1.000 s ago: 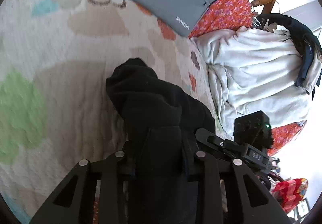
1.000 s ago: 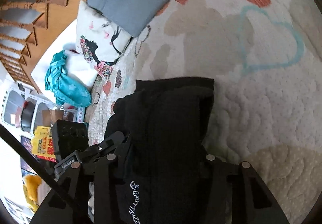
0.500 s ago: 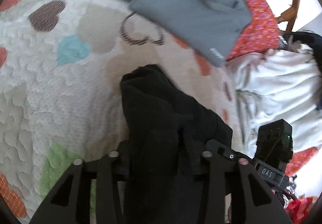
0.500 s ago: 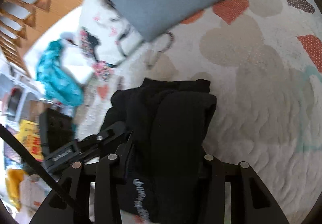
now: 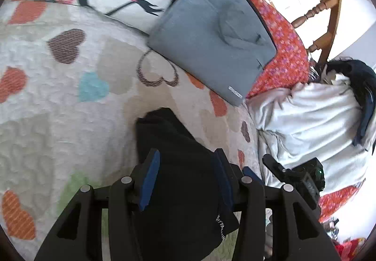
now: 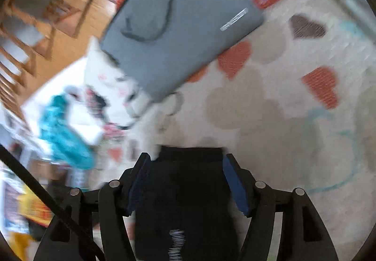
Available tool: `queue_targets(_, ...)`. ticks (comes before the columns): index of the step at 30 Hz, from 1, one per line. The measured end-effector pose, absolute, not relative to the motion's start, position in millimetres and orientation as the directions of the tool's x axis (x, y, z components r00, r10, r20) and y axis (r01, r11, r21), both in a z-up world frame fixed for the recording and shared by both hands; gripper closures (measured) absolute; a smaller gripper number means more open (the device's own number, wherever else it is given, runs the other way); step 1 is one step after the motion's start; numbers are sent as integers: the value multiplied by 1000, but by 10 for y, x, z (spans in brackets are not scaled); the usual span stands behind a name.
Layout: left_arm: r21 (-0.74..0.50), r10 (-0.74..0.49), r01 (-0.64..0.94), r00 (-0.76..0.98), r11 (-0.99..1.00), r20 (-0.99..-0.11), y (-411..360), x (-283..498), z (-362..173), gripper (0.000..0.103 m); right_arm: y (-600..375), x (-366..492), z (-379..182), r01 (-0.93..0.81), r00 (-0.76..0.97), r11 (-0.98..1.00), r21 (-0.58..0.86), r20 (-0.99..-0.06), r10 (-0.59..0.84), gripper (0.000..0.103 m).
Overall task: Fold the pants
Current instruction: 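Open both tools and release the folded pants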
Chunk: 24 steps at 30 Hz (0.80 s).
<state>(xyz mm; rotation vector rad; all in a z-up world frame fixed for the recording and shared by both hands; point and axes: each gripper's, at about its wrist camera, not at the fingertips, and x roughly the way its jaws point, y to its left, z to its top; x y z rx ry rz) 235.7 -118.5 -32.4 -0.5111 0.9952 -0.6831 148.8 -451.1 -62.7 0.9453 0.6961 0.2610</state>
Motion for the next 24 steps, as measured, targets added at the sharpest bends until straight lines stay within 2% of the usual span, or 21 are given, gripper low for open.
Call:
queue_targets(2,-675,-729,284,352,681,-587,-1313,2424,-409,56,-4478,1528,-714,53,737,491,870,-366,568,33)
queue_targets(4,-673,-718,257,326,694,-615,-1439,2531,-571,55,-4433,1583,-817,52,713,451,891,-350,608,33)
queue_targets(7,-660,-694,220,300,718,-655,-1519,2627,-776,55,-4380,1688,-1004,113,688,487,866,-422,590,34)
queue_targets(9,-661,-692,212,292,719,-660,-1537,2654,-827,55,-4385,1722,-1121,130,684,466,875,-420,596,34)
queue_targets(13,-647,-687,235,293,726,-665,-1523,2619,-741,55,-4461,1692,-1062,121,700,448,886,-396,594,34)
queue_targets(24,-518,-597,297,420,802,-683,-1178,2069,-269,51,-4495,1268,-667,127,741,531,838,-436,510,29)
